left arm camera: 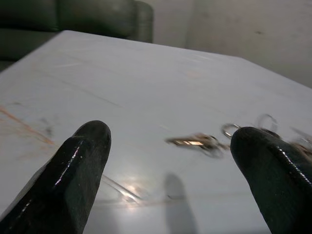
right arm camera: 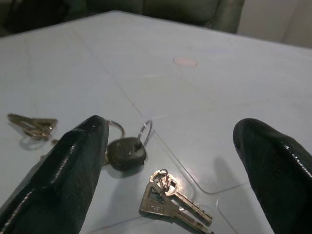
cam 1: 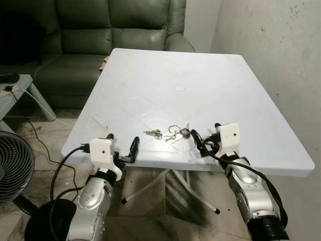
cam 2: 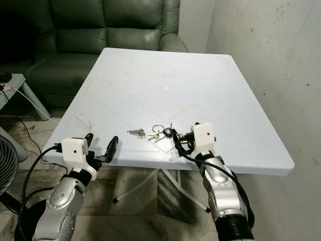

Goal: Hang keys on a hook

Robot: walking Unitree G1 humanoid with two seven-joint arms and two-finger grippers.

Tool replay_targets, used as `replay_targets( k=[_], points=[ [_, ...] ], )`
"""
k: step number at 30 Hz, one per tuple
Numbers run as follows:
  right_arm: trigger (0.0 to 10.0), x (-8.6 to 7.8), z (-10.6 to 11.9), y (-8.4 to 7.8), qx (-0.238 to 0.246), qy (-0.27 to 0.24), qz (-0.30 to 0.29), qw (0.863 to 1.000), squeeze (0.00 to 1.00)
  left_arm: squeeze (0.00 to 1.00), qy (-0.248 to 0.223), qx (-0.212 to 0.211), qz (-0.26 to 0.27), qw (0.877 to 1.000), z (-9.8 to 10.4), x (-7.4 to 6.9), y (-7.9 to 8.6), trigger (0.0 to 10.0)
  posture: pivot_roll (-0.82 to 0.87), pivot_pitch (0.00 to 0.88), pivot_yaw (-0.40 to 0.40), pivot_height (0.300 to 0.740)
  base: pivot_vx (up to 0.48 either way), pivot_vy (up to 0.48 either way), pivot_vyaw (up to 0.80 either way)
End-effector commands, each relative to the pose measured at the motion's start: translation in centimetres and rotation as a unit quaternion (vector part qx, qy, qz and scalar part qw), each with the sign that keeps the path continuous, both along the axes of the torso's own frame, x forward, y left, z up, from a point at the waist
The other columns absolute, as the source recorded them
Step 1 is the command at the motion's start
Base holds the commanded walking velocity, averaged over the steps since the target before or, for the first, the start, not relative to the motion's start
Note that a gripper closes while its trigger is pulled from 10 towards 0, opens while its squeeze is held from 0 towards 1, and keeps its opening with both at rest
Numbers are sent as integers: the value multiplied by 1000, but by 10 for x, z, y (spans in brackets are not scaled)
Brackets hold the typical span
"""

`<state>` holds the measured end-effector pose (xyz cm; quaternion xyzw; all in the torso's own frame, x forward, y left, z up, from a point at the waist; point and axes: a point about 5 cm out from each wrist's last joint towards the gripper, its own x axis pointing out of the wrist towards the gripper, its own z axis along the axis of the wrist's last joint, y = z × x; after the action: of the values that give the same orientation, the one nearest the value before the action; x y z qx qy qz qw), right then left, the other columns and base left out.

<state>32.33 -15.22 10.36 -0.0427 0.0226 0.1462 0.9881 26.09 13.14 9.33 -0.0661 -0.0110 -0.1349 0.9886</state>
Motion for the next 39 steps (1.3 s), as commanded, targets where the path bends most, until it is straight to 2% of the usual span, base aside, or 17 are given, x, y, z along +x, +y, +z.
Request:
replay_targets(
  k=[1, 13, 14, 17, 19, 20, 23, 24, 25, 27, 28, 29, 30, 32, 34, 38, 39],
  points=[
    [10000, 3, -1, -1, -2, 12, -4, 1000, 0, 0, -7, 11, -15, 1000, 3, -2, -4, 10000, 3, 28, -33, 732, 0, 0, 0],
    [10000, 12, -22, 3, -22, 77, -25, 996, 0, 0, 0, 8, -43, 999, 1, -16, -20, 10000, 13, 53, -47, 732, 0, 0, 0],
    [9294, 12, -23, 4, -19, 80, -27, 996, 0, 0, 1, 9, -42, 999, 1, -17, -19, 10000, 14, 53, -48, 732, 0, 0, 0],
    [9020, 11, -25, 4, -13, 87, -29, 996, 0, 0, 1, 9, -42, 999, 1, -17, -20, 10000, 17, 53, -49, 732, 0, 0, 0],
    [5412, 11, -27, 5, -8, 92, -30, 995, 0, 0, 1, 9, -41, 999, 1, -18, -19, 10000, 21, 53, -51, 732, 0, 0, 0],
    [4431, 12, -28, 7, -4, 94, -32, 995, 0, 0, 1, 10, -40, 999, 1, -19, -19, 10000, 23, 50, -52, 732, 0, 0, 0],
    [3373, 13, -28, 10, 4, 94, -34, 995, 0, 0, 2, 12, -38, 999, 1, -19, -19, 10000, 28, 50, -55, 732, 0, 0, 0],
    [0, 14, -27, 12, 12, 93, -34, 995, 0, 0, 3, 11, -37, 999, 1, -20, -18, 10000, 29, 49, -55, 732, 0, 0, 0],
    [1137, 15, -26, 13, 17, 93, -35, 995, 0, 0, 3, 11, -36, 999, 1, -20, -18, 10000, 32, 48, -55, 732, 0, 0, 0],
    [1216, 16, -25, 13, 17, 89, -35, 995, 0, 0, 3, 10, -36, 999, 1, -20, -18, 10000, 35, 48, -57, 732, 0, 0, 0],
    [4392, 17, -24, 14, 17, 89, -35, 995, 0, 0, 2, 10, -35, 999, 1, -20, -18, 10000, 37, 46, -58, 732, 0, 0, 0],
    [4392, 17, -24, 14, 17, 89, -35, 995, 0, 0, 2, 10, -35, 999, 1, -20, -18, 10000, 37, 46, -58, 732, 0, 0, 0],
    [6980, 18, -23, 15, 19, 89, -34, 995, 0, 0, 2, 11, -34, 999, 1, -21, -18, 10000, 38, 46, -59, 732, 0, 0, 0],
    [7176, 19, -23, 15, 21, 88, -34, 995, 0, 0, 2, 11, -34, 999, 1, -21, -18, 10000, 41, 44, -61, 732, 0, 0, 0],
    [4941, 21, -21, 14, 20, 85, -35, 996, 0, 0, 2, 11, -31, 999, 1, -21, -18, 10000, 44, 43, -62, 732, 0, 0, 0],
    [6471, 23, -19, 12, 19, 82, -38, 996, 0, 0, 2, 11, -29, 1000, 2, -21, -18, 10000, 46, 43, -63, 732, 0, 0, 0],
    [8275, 24, -19, 10, 17, 81, -38, 996, 0, 0, 2, 11, -28, 1000, 2, -21, -18, 10000, 48, 41, -64, 732, 0, 0, 0]
  ],
)
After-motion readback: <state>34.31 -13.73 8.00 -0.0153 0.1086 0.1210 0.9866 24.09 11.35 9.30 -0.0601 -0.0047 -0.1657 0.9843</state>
